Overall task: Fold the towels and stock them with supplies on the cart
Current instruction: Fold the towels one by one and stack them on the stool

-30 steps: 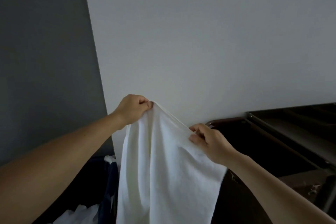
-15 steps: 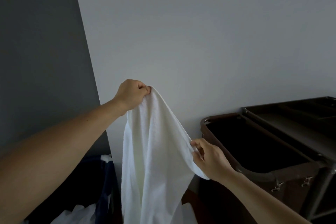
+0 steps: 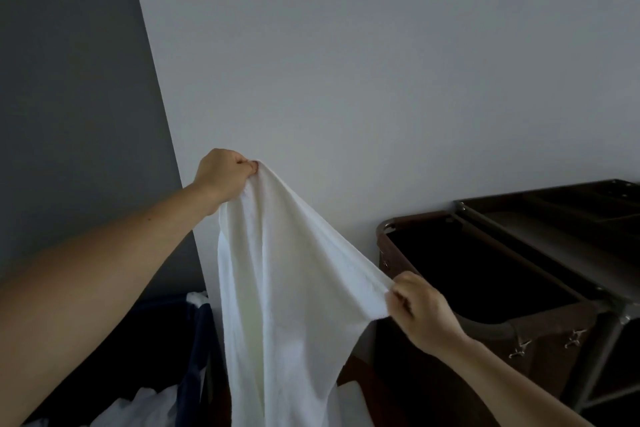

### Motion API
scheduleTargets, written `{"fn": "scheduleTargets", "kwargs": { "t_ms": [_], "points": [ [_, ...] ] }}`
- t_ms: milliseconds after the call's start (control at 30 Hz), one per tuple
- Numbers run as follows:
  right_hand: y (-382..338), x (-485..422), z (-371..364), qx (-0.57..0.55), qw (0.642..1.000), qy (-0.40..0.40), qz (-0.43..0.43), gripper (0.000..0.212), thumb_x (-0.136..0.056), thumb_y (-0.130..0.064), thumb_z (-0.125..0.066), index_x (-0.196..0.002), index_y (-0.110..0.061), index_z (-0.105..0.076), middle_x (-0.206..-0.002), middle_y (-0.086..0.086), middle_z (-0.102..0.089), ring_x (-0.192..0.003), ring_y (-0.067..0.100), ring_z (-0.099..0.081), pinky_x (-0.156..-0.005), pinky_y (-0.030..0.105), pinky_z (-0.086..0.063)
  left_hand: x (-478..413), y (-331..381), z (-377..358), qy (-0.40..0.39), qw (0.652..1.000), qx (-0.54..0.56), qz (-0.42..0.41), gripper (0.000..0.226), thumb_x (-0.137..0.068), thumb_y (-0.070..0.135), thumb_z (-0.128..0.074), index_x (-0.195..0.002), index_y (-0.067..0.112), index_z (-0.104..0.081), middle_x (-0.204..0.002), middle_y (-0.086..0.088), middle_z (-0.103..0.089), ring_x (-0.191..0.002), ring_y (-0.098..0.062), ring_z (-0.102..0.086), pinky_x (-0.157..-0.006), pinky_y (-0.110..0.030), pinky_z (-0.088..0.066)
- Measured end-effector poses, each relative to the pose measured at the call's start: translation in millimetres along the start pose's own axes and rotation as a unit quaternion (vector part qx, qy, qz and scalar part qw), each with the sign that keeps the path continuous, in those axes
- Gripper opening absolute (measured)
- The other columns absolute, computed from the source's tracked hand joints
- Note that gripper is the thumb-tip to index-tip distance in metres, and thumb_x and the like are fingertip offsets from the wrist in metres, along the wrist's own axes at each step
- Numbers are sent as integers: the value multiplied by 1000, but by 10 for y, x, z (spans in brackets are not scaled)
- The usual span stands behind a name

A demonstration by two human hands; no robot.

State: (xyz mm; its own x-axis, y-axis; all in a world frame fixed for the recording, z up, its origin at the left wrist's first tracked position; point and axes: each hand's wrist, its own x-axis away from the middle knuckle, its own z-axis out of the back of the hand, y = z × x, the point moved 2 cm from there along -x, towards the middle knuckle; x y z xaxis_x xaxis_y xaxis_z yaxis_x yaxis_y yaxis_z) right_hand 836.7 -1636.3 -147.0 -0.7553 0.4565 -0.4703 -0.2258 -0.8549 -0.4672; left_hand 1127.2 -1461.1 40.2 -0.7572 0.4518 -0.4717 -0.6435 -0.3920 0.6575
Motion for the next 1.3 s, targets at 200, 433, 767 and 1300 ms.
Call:
{"fn": "scheduleTargets", "kwargs": {
  "t_ms": [200,433,767,1300],
  "points": [
    [76,-80,437,-183,970,90,-130,23,-96,-23,-62,-74,-19,-68,-65,0,-65,-60,8,-60,-54,12,-45,13,-428,-35,-21,998,-18,54,30,-93,29,-67,-81,3,-74,-78,-2,-67,-75,-16,-61,-55,-24,-39],
    [21,-218,702,-428,877,126,-177,24,-94,-7,-64,-92,-26,-78,-84,-3,-75,-72,9,-67,-62,19,-52,126,-711,-121,-70,991,-62,94,35,-93,32,-66,-72,5,-70,-76,-6,-66,-69,-20,-60,-55,-27,-39],
    [49,-221,194,-365,859,88,-347,10,-91,-4,-66,-95,-12,-69,-88,14,-68,-48,17,-58,-49,28,-51,548,-859,-396,-89,982,-17,164,41,-98,14,-54,-138,5,-55,-139,-16,-54,-126,-34,-51,-101,-34,-40],
    [-845,-670,-61,-246,945,-37,-214,14,-92,-8,-54,-103,-13,-63,-60,9,-71,-54,22,-71,-71,42,-63,1444,121,-975,-125,982,-49,-132,29,-100,31,-47,-125,20,-57,-101,2,-70,-94,-18,-64,-73,-21,-39]
  ]
}}
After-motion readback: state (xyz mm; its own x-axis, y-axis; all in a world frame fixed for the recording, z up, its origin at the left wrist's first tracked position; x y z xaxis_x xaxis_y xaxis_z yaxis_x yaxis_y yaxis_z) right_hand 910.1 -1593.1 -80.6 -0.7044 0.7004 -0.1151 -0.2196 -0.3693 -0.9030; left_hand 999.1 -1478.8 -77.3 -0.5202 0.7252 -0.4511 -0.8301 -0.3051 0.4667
